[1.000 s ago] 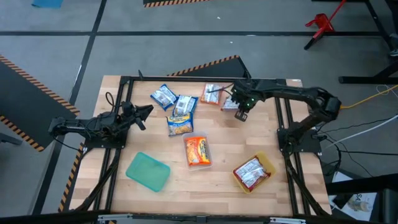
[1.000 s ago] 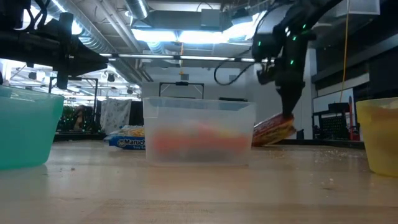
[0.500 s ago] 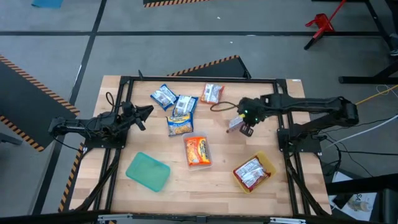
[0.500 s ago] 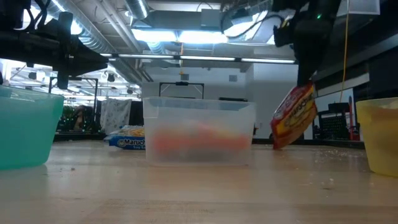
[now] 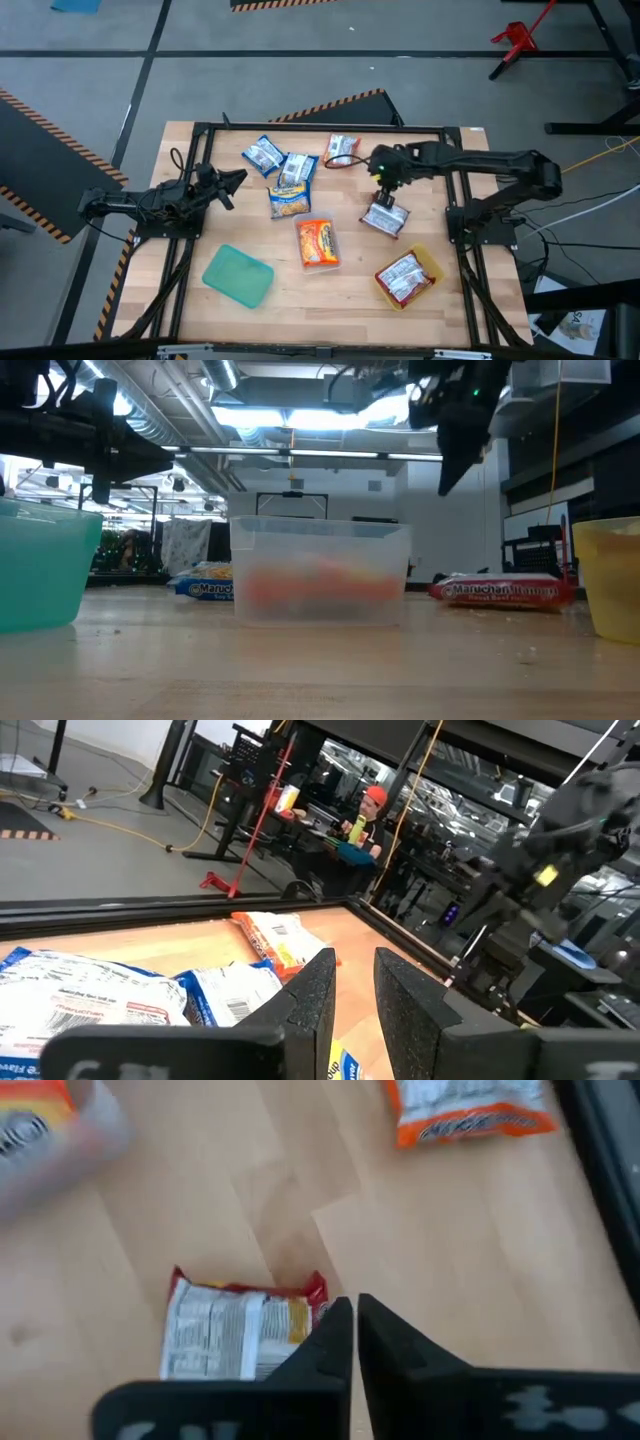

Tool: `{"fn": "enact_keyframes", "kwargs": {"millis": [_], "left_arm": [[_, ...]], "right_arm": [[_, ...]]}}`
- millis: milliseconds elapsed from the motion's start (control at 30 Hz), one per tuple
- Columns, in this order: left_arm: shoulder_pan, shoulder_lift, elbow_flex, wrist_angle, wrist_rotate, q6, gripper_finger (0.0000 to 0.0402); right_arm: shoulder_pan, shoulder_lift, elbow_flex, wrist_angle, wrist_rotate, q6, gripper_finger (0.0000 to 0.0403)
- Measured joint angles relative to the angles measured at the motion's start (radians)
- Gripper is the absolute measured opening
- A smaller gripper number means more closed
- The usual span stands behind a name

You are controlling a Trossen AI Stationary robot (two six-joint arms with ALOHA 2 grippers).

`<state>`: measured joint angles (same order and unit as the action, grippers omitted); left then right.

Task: Sort Maruchan noodles
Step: Put the red noodle pack into the yellow bin

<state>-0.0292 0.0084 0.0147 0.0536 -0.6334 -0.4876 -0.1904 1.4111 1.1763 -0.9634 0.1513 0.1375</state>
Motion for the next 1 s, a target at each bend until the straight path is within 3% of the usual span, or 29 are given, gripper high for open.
{"fn": "enact_keyframes", "kwargs": {"millis": [167, 433, 567, 700, 1000], "left_arm": [[0.000, 0.000, 0.000, 0.000, 0.019, 0.001, 0.0066], [0.000, 0.000, 0.000, 0.000, 0.020, 0.019, 0.0066], [0.000, 0.000, 0.000, 0.000, 0.025, 0.019, 0.0066], [0.000, 0.000, 0.000, 0.000, 0.026, 0.020, 0.0066], [0.000, 0.004, 0.000, 0.000, 0.025, 0.026, 0.0066]], "right_arm": [[0.005, 0.073, 0.000, -0.034, -0.071, -0.044, 0.0075], [0.064, 0.205, -0.047, 0.172, -0.108, -0.177, 0.0286], [0.075, 0.308, -0.048, 0.145, -0.122, -0.171, 0.0354], [0.080, 0.385, -0.048, 0.125, -0.155, -0.172, 0.0373], [0.080, 0.396, -0.038, 0.114, -0.200, -0.173, 0.0353]]}}
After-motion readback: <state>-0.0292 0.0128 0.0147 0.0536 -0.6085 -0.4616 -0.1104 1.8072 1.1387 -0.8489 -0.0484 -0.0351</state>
